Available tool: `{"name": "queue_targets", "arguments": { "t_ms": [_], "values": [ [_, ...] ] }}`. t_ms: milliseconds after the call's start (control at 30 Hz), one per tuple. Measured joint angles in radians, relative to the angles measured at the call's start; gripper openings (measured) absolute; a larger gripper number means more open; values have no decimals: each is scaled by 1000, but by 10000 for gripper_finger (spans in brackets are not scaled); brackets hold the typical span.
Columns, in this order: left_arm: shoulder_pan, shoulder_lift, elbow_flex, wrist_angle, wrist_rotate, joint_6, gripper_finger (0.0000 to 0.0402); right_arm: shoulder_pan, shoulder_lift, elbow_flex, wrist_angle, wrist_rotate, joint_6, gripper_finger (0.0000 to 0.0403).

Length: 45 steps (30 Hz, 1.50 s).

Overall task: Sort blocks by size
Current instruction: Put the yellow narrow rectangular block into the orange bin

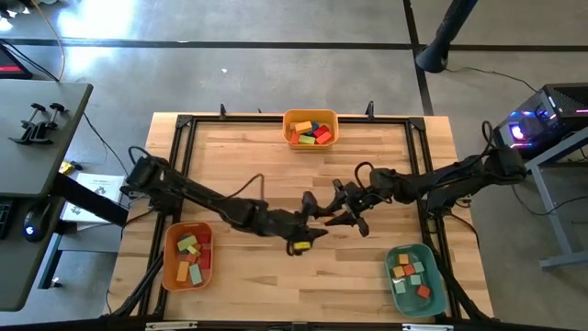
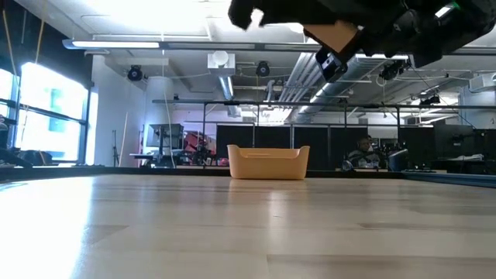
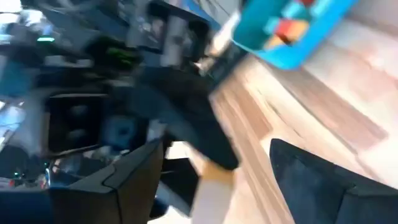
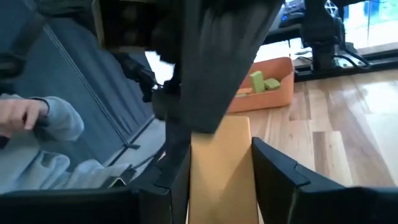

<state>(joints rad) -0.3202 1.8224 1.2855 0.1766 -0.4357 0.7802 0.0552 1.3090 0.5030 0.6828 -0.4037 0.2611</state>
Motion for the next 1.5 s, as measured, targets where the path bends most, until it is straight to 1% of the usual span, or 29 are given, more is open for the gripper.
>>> {"name": "queue_targets", "arguments": {
  "t_ms": [100, 233, 300, 433, 600, 667, 767, 800, 900, 967, 1033, 1067, 1133, 1200, 1233, 1333, 1433, 1500],
  "values": [
    [-1, 50, 69, -105, -31, 20, 269, -1, 0, 0, -20, 1, -15, 130],
    [-4, 96, 101, -112, -68, 83, 241, -1, -1, 0, -39, 0, -33, 130],
    [-4, 111, 109, -109, -72, 86, 223, -1, -1, 1, -53, -1, -34, 130],
    [-1, 112, 110, -103, -76, 85, 179, 0, -1, 1, -53, -1, -35, 130],
    [0, 112, 110, -103, -76, 55, 108, 0, -1, 1, -56, -2, -35, 130],
    [0, 112, 110, -103, -76, 51, 76, 0, -1, 1, -58, -2, -43, 144],
    [-1, 112, 110, -117, -75, 19, 35, -1, -1, 1, -51, 1, -45, 187],
    [-2, 112, 110, -120, -79, 7, 28, -1, -2, 1, -50, -3, -46, 203],
    [-10, 112, 110, -139, -113, -50, 28, -16, -23, 1, -53, -53, -58, 240],
    [-20, 112, 110, -186, -142, -89, 28, -27, -60, 1, -47, -67, -68, 255],
    [-37, 110, 110, -247, -209, -115, 28, -34, -99, 1, -48, -41, -99, 263],
    [-47, 106, 116, -300, -262, -144, 28, -34, -117, 1, -44, -9, -119, 264],
    [-67, 83, 142, -433, -346, -257, 28, -34, -152, 1, -43, 74, -156, 265],
    [-86, 47, 179, -620, -378, -456, 30, -34, -180, 2, -55, 141, -184, 266],
    [-98, 28, 194, -733, -377, -582, 31, -34, -191, 2, -70, 153, -192, 266],
    [-150, -7, 203, -1128, -305, -957, 31, -34, -216, 2, -114, 171, -222, 266],
    [-236, -21, 201, -1497, -181, -1364, 29, -34, -220, 2, -135, 172, -243, 267],
    [-305, -29, 202, -1693, -75, -1598, 29, -36, -217, 2, -133, 172, -246, 267]
  ]
}}
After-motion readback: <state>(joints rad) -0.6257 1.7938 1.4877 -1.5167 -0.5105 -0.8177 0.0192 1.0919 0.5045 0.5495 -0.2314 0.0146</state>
